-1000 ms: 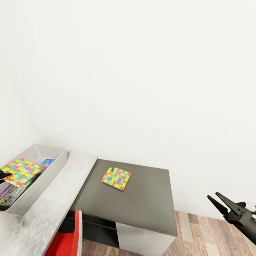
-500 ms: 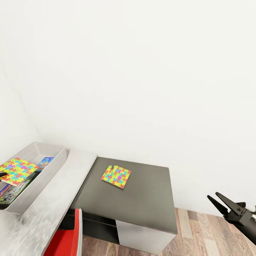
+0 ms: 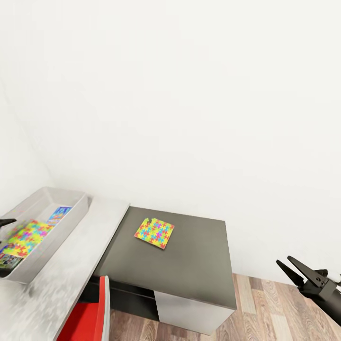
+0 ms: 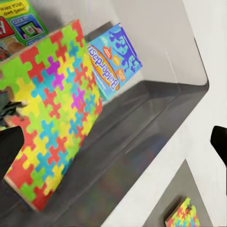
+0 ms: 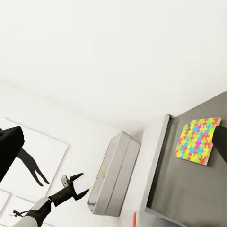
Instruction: Put all the toys in the child's room - the three board games (two on the bed and one on the table), the two jigsaw puzzles on the table, and the tennis ball on the table - inside the toy box on the table in the child's room.
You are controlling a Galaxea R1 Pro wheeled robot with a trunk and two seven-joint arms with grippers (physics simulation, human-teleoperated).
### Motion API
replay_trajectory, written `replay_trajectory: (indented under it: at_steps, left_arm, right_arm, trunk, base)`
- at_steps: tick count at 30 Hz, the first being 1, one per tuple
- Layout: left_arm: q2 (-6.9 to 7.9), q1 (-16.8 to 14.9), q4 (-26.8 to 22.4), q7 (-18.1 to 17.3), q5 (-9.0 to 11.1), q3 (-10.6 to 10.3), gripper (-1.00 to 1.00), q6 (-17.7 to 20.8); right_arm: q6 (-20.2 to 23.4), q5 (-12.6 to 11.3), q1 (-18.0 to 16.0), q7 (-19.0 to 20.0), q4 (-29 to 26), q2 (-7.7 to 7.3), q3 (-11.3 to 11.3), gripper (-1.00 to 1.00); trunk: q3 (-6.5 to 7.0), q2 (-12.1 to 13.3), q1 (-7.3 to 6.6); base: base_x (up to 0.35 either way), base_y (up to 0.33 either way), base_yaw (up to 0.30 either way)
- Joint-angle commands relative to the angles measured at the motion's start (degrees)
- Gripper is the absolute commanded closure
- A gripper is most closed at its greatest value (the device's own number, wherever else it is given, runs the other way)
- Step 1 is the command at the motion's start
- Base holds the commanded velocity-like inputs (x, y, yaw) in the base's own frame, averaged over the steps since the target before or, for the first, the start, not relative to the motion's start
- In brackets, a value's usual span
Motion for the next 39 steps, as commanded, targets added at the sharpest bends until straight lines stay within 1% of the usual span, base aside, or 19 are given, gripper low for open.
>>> replay_trajectory:
  at_steps: [1,24,28,30,35,36,38,39]
  left_arm:
    - [-0.02,-0.1,0.01,-0.31,-0.35,0.27,-1.0,0.33]
    - [0.33,-0.1,-0.5,-0.95,-0.13,0.35,-1.0,0.91]
    - [0.44,-0.1,-0.63,-1.22,-0.08,0.68,-1.0,1.11]
    - [0.76,-0.1,-0.67,-1.35,0.1,1.09,-1.0,1.68]
    - [1.85,-0.1,-0.69,-1.45,1.37,1.66,-1.0,3.59]
    - [2.28,-0.1,-0.69,-1.49,2.04,1.73,-1.0,4.01]
    - [2.69,-0.1,-0.69,-1.54,2.81,1.78,-1.0,4.32]
    - [3.08,-0.1,-0.7,-1.64,3.67,1.79,-1.0,4.52]
  right_arm:
    - [0.3,-0.2,0.0,-0.02,-0.03,-0.02,-0.01,-1.0]
    - [0.16,-0.26,-0.01,-0.02,-0.03,-0.02,-0.01,-1.0]
    - [0.15,-0.26,-0.01,-0.02,-0.03,-0.02,-0.01,-1.0]
    - [0.13,-0.25,0.0,-0.02,-0.03,-0.02,-0.01,-1.0]
    - [0.07,-0.23,0.0,-0.02,-0.03,-0.02,-0.01,-1.0]
    - [0.07,-0.25,0.0,-0.02,-0.03,-0.02,-0.01,-1.0]
    - [0.06,-0.25,0.0,-0.02,-0.03,-0.02,-0.01,-1.0]
    - [0.06,-0.24,0.0,-0.02,-0.03,-0.02,-0.01,-1.0]
  trunk:
    - [-0.12,-0.11,0.03]
    - [-0.15,-0.11,0.03]
    - [-0.15,-0.11,0.03]
    - [-0.15,-0.11,0.03]
    - [-0.15,-0.11,0.03]
    - [-0.15,-0.11,0.03]
    - [-0.15,-0.11,0.03]
    - [-0.15,-0.11,0.03]
  base:
    - [0.0,0.0,0.0]
    - [0.0,0.0,0.0]
    - [0.0,0.0,0.0]
    - [0.0,0.0,0.0]
    - [0.0,0.0,0.0]
    - [0.0,0.0,0.0]
    - [0.0,0.0,0.0]
    - [0.0,0.0,0.0]
